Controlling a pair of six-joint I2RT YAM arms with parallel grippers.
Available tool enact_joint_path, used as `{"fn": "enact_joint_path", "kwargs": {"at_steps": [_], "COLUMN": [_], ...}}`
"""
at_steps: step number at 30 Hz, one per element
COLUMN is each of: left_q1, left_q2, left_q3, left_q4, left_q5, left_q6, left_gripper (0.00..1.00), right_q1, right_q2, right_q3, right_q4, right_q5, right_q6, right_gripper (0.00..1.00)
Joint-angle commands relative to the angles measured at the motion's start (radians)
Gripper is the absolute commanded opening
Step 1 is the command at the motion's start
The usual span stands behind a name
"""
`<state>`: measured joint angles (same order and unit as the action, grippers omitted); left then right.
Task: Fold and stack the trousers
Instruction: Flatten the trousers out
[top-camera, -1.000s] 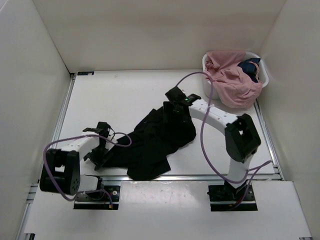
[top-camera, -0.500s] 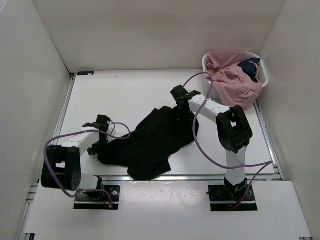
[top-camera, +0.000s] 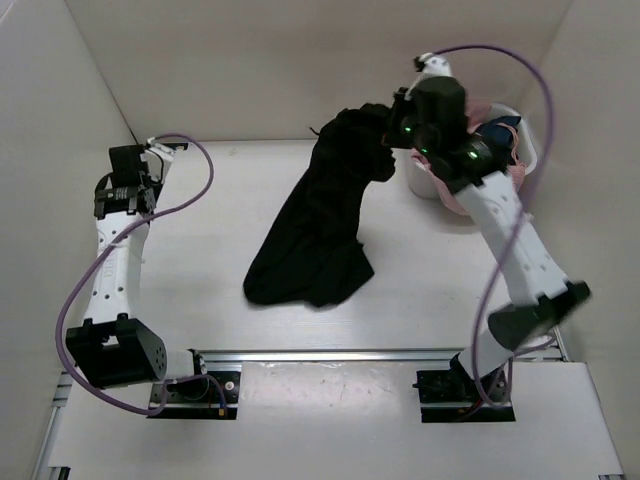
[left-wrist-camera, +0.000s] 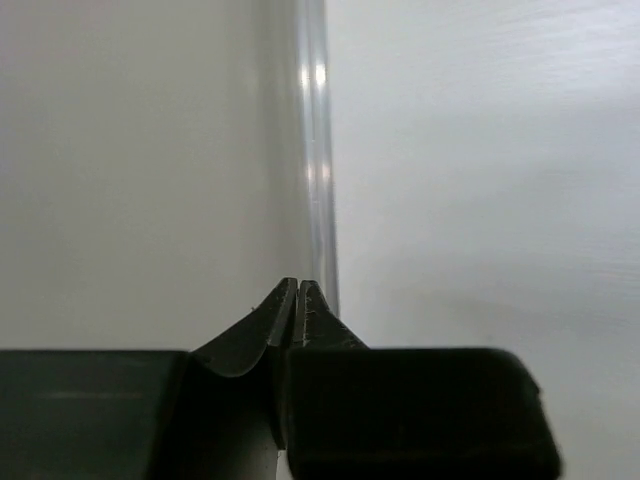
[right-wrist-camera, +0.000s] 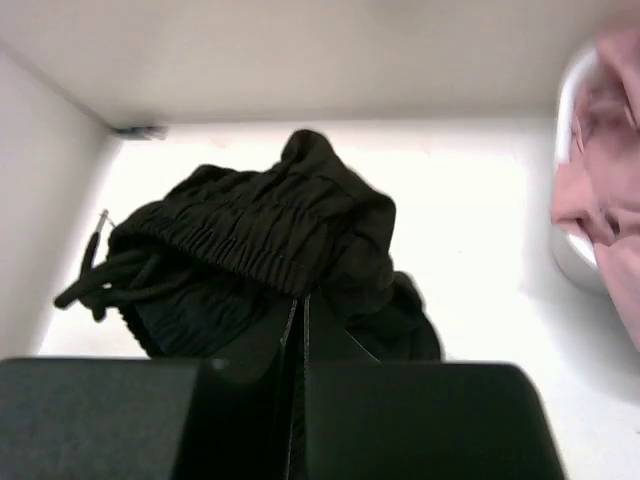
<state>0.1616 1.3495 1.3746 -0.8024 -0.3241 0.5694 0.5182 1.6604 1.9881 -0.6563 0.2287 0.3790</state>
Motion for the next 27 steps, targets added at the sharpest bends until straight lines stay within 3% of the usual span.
{"fn": "enact_joint_path", "kwargs": {"at_steps": [1,5,7,8,11,14,19,21,27], "left_q1": [-0.049,-0.06,-0.06,-0.06,-0.06,-0.06,-0.06,-0.071,-0.096], "left_q2": [0.002,-0.021,-0.047,-0.056,-0.078,-0.078,-0.039,-0.026,-0.026], "left_q3": [-0.074,-0.166,-0.206,-0.218,-0.259,-0.282,-0.282,-0.282,-0.305], "left_q4": [-0.147,-0.147,-0.147,-0.147,-0.147,-0.138,-0.138,-0.138,-0.147], "left_q5": [0.132,0.122,0.122,0.131,0.151,0.151,0.169,0.169,0.178], "left_q6": [0.012,-0.011,-0.022,-0.022,-0.022,-0.022,-0.057,-0.069,-0.078], "left_gripper": [0.18,0.2,0.2,0.2,0.21,0.21,0.21,0.21,0.22], "right_q1": [-0.003,-0.003,-0.003,-0.003,-0.003,-0.003,-0.003,-0.003,0.04], "right_q2": [-0.147,-0.379,-0.454,-0.52,-0.64,-0.773,-0.942,-0.942,-0.667], "right_q3": [-0.152,-0.431,-0.547,-0.666,-0.884,-1.02,-1.189,-1.239,-1.292], "right_q4": [0.064,0.107,0.037,0.002,-0.115,-0.115,0.029,0.044,0.017], "right_q5": [-0.132,-0.287,-0.289,-0.267,-0.146,-0.105,0.035,0.044,-0.072], "right_q6": [-0.034,-0.115,-0.16,-0.169,-0.141,-0.054,0.148,0.184,0.239], "right_gripper": [0.0,0.0,0.11,0.35,0.94,0.99,0.95,0.91,0.83]}}
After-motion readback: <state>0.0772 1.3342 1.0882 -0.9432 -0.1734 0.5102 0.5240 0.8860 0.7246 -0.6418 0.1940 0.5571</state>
